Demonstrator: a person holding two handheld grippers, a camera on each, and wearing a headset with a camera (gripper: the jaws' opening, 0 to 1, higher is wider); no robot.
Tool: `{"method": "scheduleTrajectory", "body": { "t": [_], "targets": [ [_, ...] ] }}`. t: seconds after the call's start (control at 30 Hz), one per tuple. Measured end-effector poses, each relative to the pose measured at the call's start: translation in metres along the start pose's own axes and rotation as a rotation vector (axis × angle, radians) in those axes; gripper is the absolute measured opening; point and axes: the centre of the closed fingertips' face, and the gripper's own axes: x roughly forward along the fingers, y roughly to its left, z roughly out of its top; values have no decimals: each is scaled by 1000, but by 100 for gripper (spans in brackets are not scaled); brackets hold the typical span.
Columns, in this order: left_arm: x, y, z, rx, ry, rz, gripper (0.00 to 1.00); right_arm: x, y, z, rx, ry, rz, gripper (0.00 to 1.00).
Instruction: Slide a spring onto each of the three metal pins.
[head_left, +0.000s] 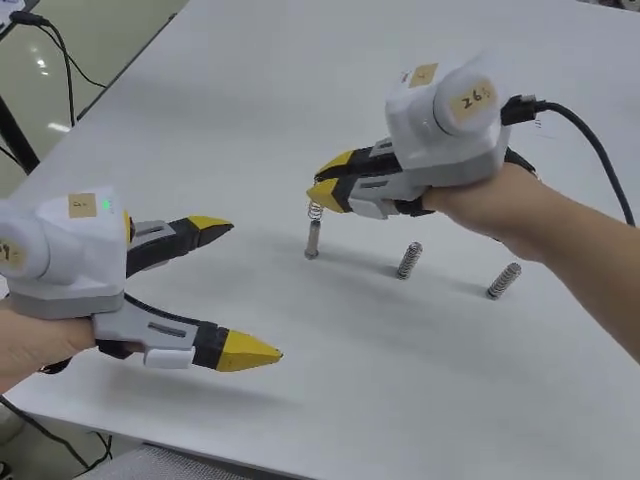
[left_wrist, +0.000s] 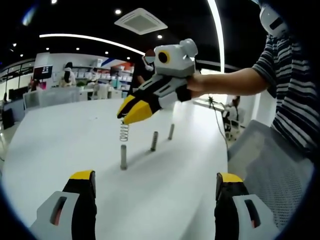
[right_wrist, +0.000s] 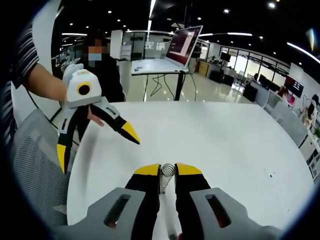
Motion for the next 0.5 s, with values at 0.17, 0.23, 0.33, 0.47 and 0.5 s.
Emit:
{"method": "scheduleTrajectory", "body": {
  "t": [0.17,0.23,0.33,0.47,0.5],
  "targets": [
    [-1,-1,0,-2,-2,0,97,1,2,-6,-1,10,-2,8],
    [-2,-1,1,-4,-5,2,97,1,1,-6,-5,10,-9,8],
    [-2,-1,2,-5,-9,4,97,3,0,-8,-5,13,-13,8],
    [-2,-2,1,-6,-6,4,97,5,2,-11,-3,20,-6,8],
    [-3,-2,0,-7,-6,4,97,5,3,-11,-3,22,-4,8]
  ]
}}
